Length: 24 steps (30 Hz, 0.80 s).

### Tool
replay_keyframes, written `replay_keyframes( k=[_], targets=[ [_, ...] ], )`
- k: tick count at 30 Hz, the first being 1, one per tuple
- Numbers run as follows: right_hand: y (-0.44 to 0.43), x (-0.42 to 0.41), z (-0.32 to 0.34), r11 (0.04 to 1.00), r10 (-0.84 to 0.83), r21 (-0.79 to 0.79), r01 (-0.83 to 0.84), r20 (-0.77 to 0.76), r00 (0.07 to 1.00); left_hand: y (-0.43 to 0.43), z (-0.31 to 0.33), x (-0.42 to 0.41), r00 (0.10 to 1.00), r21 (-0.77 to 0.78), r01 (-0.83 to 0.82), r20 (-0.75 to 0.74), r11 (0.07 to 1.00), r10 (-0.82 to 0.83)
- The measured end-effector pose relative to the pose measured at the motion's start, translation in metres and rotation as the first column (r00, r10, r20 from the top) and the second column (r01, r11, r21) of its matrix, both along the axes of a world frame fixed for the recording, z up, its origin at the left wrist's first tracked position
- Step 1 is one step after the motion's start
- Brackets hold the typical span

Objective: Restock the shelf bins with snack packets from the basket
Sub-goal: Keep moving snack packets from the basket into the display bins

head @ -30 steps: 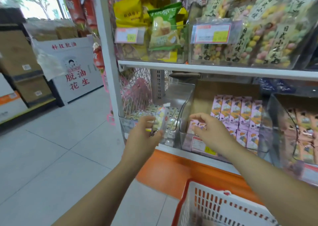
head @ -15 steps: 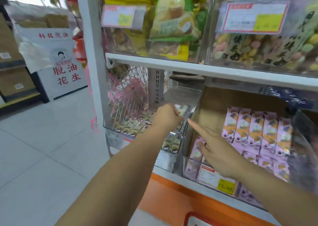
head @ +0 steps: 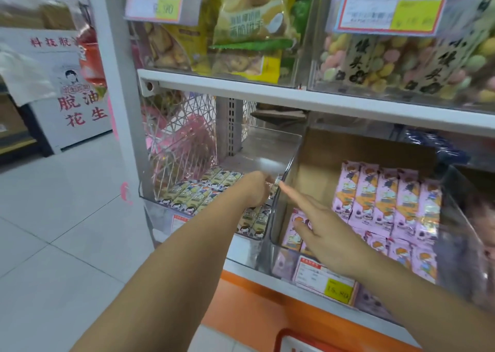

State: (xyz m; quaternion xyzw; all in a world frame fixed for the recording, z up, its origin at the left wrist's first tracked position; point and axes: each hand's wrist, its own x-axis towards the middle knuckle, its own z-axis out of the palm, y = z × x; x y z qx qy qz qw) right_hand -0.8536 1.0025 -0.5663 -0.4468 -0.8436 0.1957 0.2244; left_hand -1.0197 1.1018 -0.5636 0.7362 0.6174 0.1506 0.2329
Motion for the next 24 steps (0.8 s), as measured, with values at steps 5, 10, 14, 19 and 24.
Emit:
replay_keyframes(
  k=[5,10,14,19,24],
  targets=[
    [-0.011,0.001,0.004,0.969,-0.116,0.222,0.111,0.012,0.993,-0.056,0.017,-0.014,0.973,0.19,-0.102,0.226,0.976,0.058],
    [-0.057,-0.004,-0.009,0.858,-0.137,0.459,0.231,-0.228,0.964,-0.157,-0.004,-0.029,0.885,0.54,-0.286,0.465,0.792,0.002],
    [-0.107,0.003,-0.055,0.873,-0.128,0.437,0.218,-0.227,0.965,-0.222,-0.08,-0.023,0.881,0.504,-0.304,0.472,0.808,0.036],
    [-0.157,0.038,-0.137,0.953,-0.282,0.1,0.288,-0.064,0.957,-0.265,-0.182,-0.003,0.957,0.215,-0.128,0.284,0.968,0.063],
    [-0.177,0.069,-0.202,0.872,-0.286,-0.338,0.354,0.234,0.929,-0.28,-0.227,0.017,0.945,0.035,-0.166,0.291,0.986,0.149]
  ],
)
